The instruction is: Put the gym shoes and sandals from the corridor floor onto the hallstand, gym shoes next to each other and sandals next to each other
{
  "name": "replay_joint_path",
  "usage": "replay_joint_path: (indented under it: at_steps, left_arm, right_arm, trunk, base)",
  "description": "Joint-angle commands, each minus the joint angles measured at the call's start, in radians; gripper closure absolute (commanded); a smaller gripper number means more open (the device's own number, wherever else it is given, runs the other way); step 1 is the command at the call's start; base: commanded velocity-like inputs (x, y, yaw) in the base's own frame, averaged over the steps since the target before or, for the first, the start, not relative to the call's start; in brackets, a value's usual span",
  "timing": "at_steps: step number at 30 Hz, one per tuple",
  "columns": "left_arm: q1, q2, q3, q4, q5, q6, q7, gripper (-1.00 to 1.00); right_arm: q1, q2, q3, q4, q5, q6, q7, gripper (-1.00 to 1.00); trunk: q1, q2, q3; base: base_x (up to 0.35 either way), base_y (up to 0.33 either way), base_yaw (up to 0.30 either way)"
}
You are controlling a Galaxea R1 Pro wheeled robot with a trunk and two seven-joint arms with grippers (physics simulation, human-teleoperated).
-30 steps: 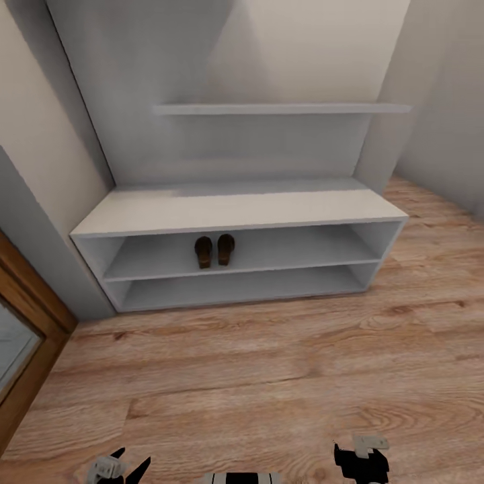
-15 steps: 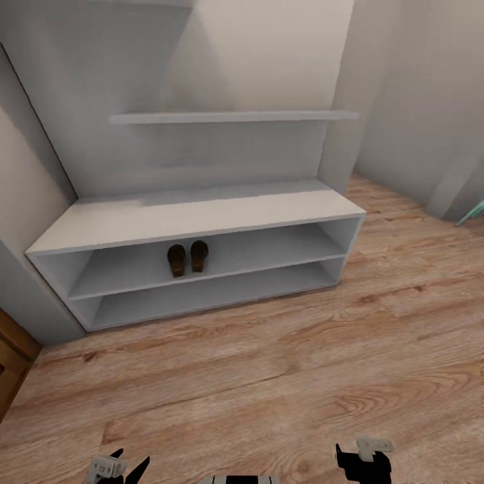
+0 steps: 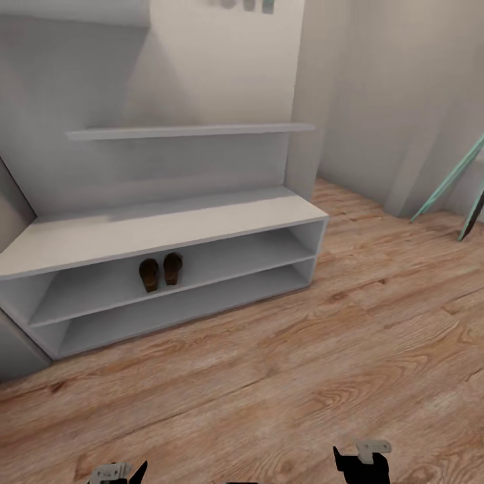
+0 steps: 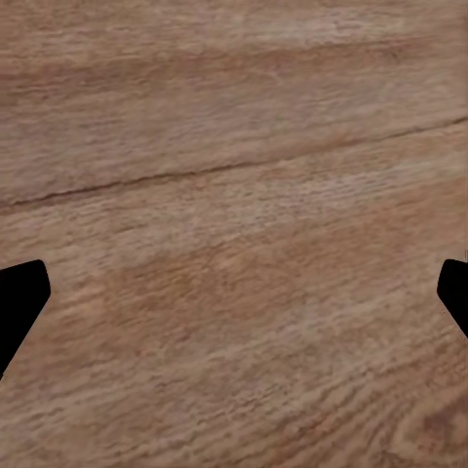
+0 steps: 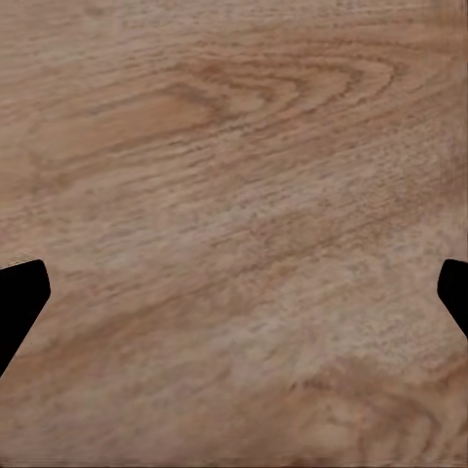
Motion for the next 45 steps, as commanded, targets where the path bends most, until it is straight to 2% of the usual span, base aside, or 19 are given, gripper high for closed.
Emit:
replay_joint_path:
  at_steps: [1, 15, 19, 21, 28, 45]
  left_arm:
    - [0.000, -0.001, 0.003, 0.001, 0.009, 0.002, -0.007, -1.00]
    - [0.000, -0.003, 0.005, 0.000, 0.010, 0.002, 0.049, -1.00]
    - [0.000, -0.003, 0.002, 0.001, 0.009, 0.002, 0.078, -1.00]
    - [0.000, -0.003, -0.001, 0.001, 0.008, 0.001, 0.103, -1.00]
    - [0.000, -0.003, 0.001, 0.001, 0.008, -0.002, 0.111, -1.00]
    - [0.000, -0.004, 0.000, 0.002, 0.005, -0.016, 0.112, -1.00]
  right_arm:
    - [-0.001, 0.000, -0.009, 0.001, 0.006, -0.004, 0.004, -1.00]
    - [-0.001, -0.001, -0.012, 0.001, 0.004, -0.004, 0.003, -1.00]
    - [-0.001, -0.002, -0.021, 0.001, 0.004, -0.004, 0.002, -1.00]
    - [-0.001, -0.002, -0.044, 0.000, 0.005, -0.004, 0.003, -1.00]
    - [-0.001, -0.002, -0.063, 0.000, 0.006, -0.004, 0.002, -1.00]
    - [-0.001, -0.002, -0.065, 0.001, 0.006, -0.004, 0.002, -1.00]
  trunk:
    - [-0.004, 0.007, 0.002]
    - [-0.058, 0.105, 0.040]
    - [-0.073, 0.133, 0.051]
    - [-0.081, 0.147, 0.057]
    - [-0.108, 0.196, 0.076]
    - [-0.173, 0.315, 0.123]
  base:
    - [0.000, 0.000, -0.268]
    - [0.000, 0.000, -0.268]
    - [0.000, 0.000, -0.269]
    - [0.000, 0.000, -0.269]
    - [0.000, 0.000, -0.268]
    - [0.000, 0.000, -0.268]
